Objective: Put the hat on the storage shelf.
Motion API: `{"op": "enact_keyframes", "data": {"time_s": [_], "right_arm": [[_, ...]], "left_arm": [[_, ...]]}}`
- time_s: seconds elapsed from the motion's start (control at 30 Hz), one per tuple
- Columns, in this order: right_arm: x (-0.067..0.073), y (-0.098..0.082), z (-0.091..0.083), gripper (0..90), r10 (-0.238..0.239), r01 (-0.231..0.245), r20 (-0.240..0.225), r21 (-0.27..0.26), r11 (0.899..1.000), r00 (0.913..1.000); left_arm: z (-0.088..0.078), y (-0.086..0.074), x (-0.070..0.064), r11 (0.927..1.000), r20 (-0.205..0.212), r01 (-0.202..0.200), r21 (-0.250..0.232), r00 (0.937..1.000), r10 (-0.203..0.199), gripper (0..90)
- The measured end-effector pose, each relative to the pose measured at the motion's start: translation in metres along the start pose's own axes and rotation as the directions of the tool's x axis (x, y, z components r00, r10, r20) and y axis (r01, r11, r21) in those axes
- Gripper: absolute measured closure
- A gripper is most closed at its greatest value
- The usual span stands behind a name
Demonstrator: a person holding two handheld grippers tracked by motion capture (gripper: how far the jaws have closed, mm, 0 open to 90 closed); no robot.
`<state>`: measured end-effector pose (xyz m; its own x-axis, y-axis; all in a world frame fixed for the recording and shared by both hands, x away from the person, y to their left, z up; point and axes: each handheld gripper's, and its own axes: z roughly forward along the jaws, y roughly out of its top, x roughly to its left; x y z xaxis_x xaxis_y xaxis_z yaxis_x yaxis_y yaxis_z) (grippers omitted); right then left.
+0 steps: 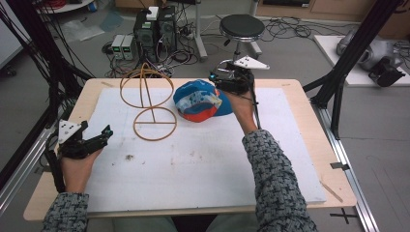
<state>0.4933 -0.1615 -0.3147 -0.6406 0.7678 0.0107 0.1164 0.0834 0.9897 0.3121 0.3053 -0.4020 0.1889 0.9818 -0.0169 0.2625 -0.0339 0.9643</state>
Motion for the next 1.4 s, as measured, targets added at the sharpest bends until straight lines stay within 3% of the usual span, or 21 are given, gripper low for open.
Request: {"op": "enact_keyframes", "data": {"time_s": [0.1,0.17,0.3,0.47,0.6,0.7,1.1,1.4], "right_arm": [[0.007,-0.008,0.019,20.8,0.003,-0.003,-0.013,0.01,1.0,0.9999],[0.008,-0.01,0.021,22.0,0.002,-0.002,-0.009,0.014,1.0,1.0],[0.007,-0.027,0.038,26.5,-0.002,0.003,-0.012,0.088,0.996,0.9999],[0.007,-0.035,0.046,31.1,0.022,-0.02,-0.023,0.098,0.995,0.9995],[0.014,-0.045,0.058,38.2,-0.012,0.019,-0.05,0.137,0.99,0.9987],[0.016,-0.049,0.064,42.9,-0.009,0.017,-0.053,0.151,0.988,0.9986],[0.018,-0.062,0.078,55.6,-0.019,0.026,-0.038,0.214,0.976,0.9991],[0.022,-0.064,0.081,70.0,-0.075,0.078,-0.023,0.246,0.966,0.9969]], "left_arm": [[0.0,0.0,0.0,1.0,0.002,0.002,-0.006,1.0,-0.002,17.7],[0.0,0.0,0.0,1.0,0.0,0.003,-0.005,1.0,-0.003,17.6],[0.0,-0.001,0.001,1.0,-0.001,0.005,0.002,1.0,-0.005,17.6],[0.0,0.0,0.0,1.0,0.0,0.001,-0.001,1.0,-0.001,17.8],[0.0,-0.001,0.001,1.0,-0.003,0.003,0.002,1.0,-0.003,17.8],[0.0,-0.001,0.001,1.0,-0.003,0.004,-0.001,1.0,-0.004,17.8],[0.0,0.0,0.0,1.0,-0.003,0.001,-0.002,1.0,-0.001,18.0],[0.001,-0.001,0.001,1.0,-0.008,-0.001,0.003,1.0,0.001,18.0]]}}
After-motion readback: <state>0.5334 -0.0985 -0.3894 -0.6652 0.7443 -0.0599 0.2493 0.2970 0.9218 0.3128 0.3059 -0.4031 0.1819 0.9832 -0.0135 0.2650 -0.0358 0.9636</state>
